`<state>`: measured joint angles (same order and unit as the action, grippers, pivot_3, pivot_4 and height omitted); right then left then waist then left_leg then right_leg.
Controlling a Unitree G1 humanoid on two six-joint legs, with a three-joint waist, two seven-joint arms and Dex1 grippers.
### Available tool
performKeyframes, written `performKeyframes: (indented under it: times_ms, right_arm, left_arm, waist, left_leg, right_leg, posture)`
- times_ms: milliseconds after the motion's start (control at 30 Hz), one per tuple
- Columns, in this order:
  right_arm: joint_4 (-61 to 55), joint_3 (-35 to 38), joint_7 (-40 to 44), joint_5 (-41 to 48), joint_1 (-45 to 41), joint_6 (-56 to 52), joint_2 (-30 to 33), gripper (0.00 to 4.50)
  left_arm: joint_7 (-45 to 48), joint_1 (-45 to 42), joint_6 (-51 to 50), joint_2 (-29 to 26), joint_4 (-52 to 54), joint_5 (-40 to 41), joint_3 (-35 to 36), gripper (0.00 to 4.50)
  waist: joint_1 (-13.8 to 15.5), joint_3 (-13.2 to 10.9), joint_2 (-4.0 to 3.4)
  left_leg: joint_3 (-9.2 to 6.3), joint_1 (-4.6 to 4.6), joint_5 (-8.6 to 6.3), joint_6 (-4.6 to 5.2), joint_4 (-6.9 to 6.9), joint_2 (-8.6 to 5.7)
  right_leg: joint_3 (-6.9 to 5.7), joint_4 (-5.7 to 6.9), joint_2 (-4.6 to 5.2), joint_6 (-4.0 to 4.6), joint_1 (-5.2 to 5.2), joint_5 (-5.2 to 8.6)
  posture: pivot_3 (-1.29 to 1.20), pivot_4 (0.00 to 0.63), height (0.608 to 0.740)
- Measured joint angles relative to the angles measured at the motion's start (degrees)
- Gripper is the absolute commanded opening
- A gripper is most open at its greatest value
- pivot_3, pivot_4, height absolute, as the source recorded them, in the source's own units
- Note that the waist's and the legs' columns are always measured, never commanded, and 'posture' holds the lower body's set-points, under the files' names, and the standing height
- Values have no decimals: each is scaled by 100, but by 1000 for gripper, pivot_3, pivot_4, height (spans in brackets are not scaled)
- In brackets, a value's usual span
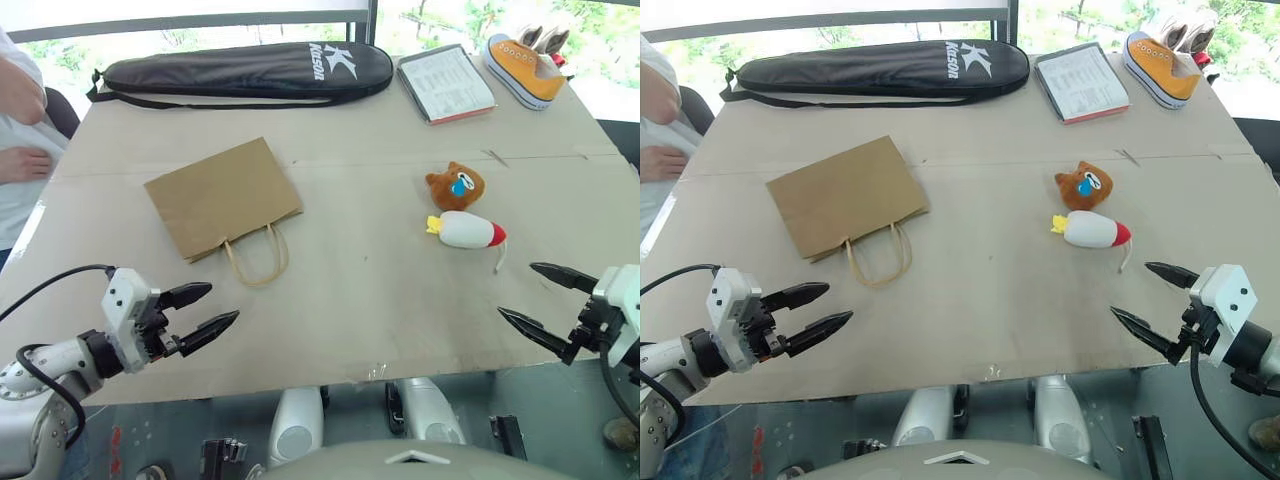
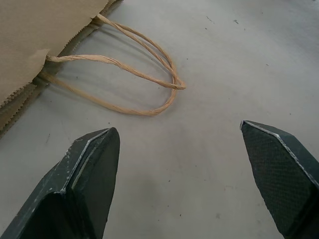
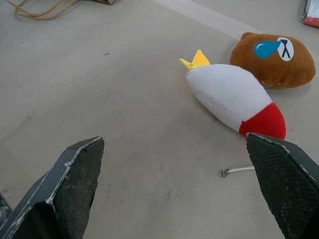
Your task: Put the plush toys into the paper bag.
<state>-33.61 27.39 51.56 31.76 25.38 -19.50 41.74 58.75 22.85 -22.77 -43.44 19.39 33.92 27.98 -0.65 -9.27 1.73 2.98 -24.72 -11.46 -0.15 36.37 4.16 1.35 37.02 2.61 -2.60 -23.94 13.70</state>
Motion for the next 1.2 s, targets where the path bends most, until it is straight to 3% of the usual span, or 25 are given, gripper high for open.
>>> performKeyframes:
  times_ms: [100,233,467,600,667,700,833,900,967,1100,1200]
  right_arm:
    - [13,-180,-79,-26,-275,17,-110,4428]
    - [-485,-1190,-213,126,-1101,-27,-361,4428]
    - [-548,-1546,-365,1,-1232,-106,-338,4428]
    - [-597,-1588,-453,-22,-1231,-123,-333,4428]
    - [-609,-1645,-497,-50,-1275,-129,-334,4500]
    - [-618,-1719,-546,-119,-1281,-127,-338,4500]
    - [-641,-1810,-702,-216,-1321,-127,-407,4500]
    - [-674,-1826,-855,-256,-1334,-151,-466,4500]
    - [-685,-1953,-1075,-236,-1455,-308,-591,3623]
    - [-623,-2260,-1453,-256,-1891,-658,-825,1703]
    - [-125,-3164,-1630,-726,-2885,-739,-1187,408]
  left_arm:
    - [22,-264,268,-1,-247,-170,-56,4206]
    - [137,-1263,1627,-305,-1147,-848,-94,4206]
    - [383,-1751,3529,-471,-2332,-1777,-404,4206]
    - [323,-2573,4890,-552,-3116,-2611,-1071,4206]
    - [221,-2951,5180,-517,-3415,-2810,-1343,3694]
    - [135,-3204,5346,-444,-3629,-2905,-1535,3644]
    - [158,-3456,5417,-243,-3803,-2850,-1859,1938]
    - [299,-3458,4996,-77,-3747,-2408,-1939,995]
    - [397,-3467,4073,140,-3553,-1673,-1921,28]
    - [477,-3539,2697,175,-3046,-699,-1819,0]
    - [418,-3756,1749,295,-2621,-51,-1723,0]
  waist:
    - [2,0,0]
    - [4,2,-10]
    - [33,12,1]
    - [99,11,0]
    - [129,12,0]
    - [137,12,0]
    - [134,13,1]
    - [132,13,1]
    - [131,12,2]
    - [126,12,3]
    - [65,10,3]
  left_leg:
    - [-4,6,13,22,-2,2]
    - [-27,6,14,21,1,14]
    - [-8,-8,15,25,1,7]
    - [-5,-3,16,25,0,7]
    - [-4,-2,17,26,0,8]
    - [-4,-2,17,27,3,9]
    - [-3,-4,17,27,3,10]
    - [-4,-3,18,27,3,12]
    - [-10,-3,18,28,17,19]
    - [-16,4,18,27,30,23]
    - [-23,6,18,27,60,25]
  right_leg:
    - [-10,-2,-14,2,5,2]
    - [-22,-1,-37,8,5,-2]
    - [-15,-20,-22,29,7,-15]
    - [-25,-16,-17,28,13,-16]
    - [-25,-16,-19,28,15,-17]
    - [-24,-14,-23,27,16,-17]
    - [-22,-14,-30,25,16,-18]
    - [-22,-9,-34,24,17,-18]
    - [-24,8,-43,24,16,-17]
    - [-23,35,-51,25,16,-15]
    - [-20,65,-58,8,15,-4]
  posture:
    - [0,150,740]
    - [0,150,740]
    - [0,150,740]
    - [0,150,740]
    - [0,150,740]
    - [0,150,740]
    - [0,150,740]
    - [0,150,740]
    - [0,150,740]
    - [0,150,740]
    - [0,150,740]
